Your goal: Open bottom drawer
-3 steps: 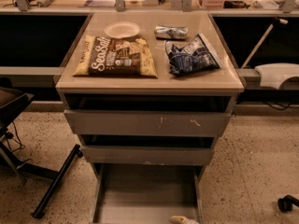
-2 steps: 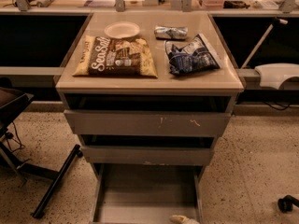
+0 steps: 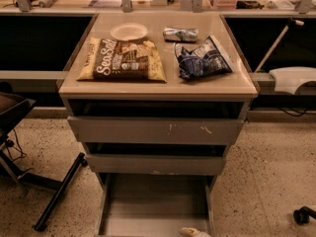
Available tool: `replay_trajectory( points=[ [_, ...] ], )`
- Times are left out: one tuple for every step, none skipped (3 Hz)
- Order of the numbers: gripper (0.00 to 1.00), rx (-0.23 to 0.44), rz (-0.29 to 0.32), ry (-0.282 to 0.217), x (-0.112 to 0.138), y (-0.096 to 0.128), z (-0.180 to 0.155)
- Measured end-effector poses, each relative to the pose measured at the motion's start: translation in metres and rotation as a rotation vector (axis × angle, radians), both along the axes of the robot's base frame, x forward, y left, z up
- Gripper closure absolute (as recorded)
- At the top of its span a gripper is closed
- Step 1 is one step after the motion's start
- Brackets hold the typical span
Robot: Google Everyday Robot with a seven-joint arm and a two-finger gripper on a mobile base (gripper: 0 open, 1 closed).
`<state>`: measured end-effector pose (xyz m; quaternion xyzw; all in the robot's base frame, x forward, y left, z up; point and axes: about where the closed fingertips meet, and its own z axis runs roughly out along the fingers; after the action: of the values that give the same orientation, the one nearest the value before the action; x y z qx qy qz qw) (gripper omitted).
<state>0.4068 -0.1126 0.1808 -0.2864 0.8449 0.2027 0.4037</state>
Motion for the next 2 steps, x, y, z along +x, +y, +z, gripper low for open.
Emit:
replay_trajectory(
  points=[
    [0.36, 0.0, 0.0, 0.0, 0.0, 0.0, 0.0],
    [0.13, 0.0, 0.0, 0.0, 0.0, 0.0001, 0.0]
  ],
)
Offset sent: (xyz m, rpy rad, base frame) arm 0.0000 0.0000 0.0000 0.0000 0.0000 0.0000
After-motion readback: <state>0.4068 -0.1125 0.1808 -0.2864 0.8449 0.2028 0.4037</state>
